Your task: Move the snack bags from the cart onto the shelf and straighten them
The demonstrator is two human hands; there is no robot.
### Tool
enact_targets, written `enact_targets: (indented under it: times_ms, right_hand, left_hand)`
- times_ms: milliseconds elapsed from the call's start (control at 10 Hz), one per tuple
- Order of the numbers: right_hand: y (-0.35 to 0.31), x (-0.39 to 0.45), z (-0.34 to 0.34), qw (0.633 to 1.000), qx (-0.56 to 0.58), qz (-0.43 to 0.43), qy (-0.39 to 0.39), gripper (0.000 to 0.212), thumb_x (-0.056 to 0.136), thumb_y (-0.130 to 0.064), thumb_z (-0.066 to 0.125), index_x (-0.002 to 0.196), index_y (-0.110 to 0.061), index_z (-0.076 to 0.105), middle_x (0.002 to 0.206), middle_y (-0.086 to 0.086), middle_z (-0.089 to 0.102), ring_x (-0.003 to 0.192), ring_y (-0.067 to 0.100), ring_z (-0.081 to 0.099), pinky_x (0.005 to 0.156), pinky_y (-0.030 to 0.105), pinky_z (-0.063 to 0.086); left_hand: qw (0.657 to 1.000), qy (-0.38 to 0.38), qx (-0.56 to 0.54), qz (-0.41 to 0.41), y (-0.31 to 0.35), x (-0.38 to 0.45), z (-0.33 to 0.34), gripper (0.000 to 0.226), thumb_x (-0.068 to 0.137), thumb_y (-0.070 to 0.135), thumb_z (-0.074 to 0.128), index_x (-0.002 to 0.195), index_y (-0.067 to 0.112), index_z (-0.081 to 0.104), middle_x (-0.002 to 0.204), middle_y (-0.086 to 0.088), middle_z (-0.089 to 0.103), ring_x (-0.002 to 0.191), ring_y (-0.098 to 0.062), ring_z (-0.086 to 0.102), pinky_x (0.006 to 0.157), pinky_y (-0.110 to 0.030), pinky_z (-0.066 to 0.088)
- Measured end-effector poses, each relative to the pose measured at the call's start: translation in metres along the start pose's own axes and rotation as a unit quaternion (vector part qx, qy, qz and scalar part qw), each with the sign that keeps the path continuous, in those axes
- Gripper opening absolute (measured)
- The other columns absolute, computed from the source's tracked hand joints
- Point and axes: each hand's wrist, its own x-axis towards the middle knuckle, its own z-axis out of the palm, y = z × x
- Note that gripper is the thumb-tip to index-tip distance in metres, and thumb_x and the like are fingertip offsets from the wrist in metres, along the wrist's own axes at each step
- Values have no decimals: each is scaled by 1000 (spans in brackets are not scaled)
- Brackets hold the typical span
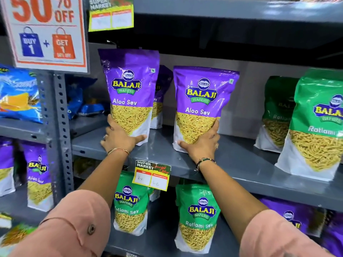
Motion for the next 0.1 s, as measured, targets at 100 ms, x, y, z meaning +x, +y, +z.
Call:
enact_targets:
  times_ms: [100]
  right_hand:
    - [-2, -1, -2, 1000, 14, 1, 1, 138, 54, -31, 91, 147, -25, -11, 143, 22, 24, 127, 45, 34, 109, 50, 30]
  left_hand:
    - [1000, 13, -9, -7, 8, -4, -1, 144, 37, 67, 79, 145, 25, -8, 153, -27, 17, 139, -45, 21, 109, -65, 21]
